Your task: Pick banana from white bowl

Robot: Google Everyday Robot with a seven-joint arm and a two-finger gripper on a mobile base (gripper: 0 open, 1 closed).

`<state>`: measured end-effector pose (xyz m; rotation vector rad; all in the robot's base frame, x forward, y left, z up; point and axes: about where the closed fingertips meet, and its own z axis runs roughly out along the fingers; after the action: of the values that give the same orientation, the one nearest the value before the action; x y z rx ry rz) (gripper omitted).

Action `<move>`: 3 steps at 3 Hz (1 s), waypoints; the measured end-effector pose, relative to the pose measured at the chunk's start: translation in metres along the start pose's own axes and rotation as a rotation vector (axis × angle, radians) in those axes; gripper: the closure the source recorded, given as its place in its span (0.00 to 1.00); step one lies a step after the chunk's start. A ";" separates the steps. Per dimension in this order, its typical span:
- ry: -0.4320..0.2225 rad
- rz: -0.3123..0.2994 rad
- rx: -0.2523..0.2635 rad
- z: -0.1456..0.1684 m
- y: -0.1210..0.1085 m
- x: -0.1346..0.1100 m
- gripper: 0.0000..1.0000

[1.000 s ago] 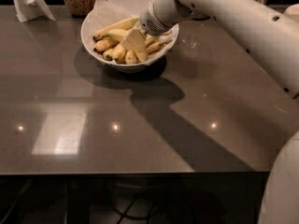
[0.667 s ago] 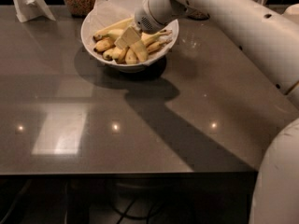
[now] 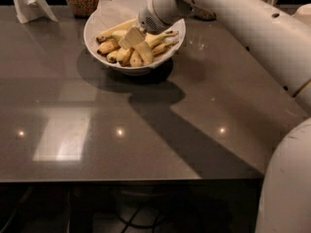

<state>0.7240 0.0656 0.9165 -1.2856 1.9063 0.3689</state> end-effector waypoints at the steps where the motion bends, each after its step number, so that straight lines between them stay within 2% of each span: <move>1: 0.035 0.015 0.023 -0.001 -0.003 0.013 0.43; 3: 0.079 0.043 0.050 -0.004 -0.006 0.033 0.43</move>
Offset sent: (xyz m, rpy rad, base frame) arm -0.0018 -0.0344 -0.0198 -0.0659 0.0267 -0.0985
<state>0.7215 0.0393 0.8957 -1.2447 1.9998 0.2948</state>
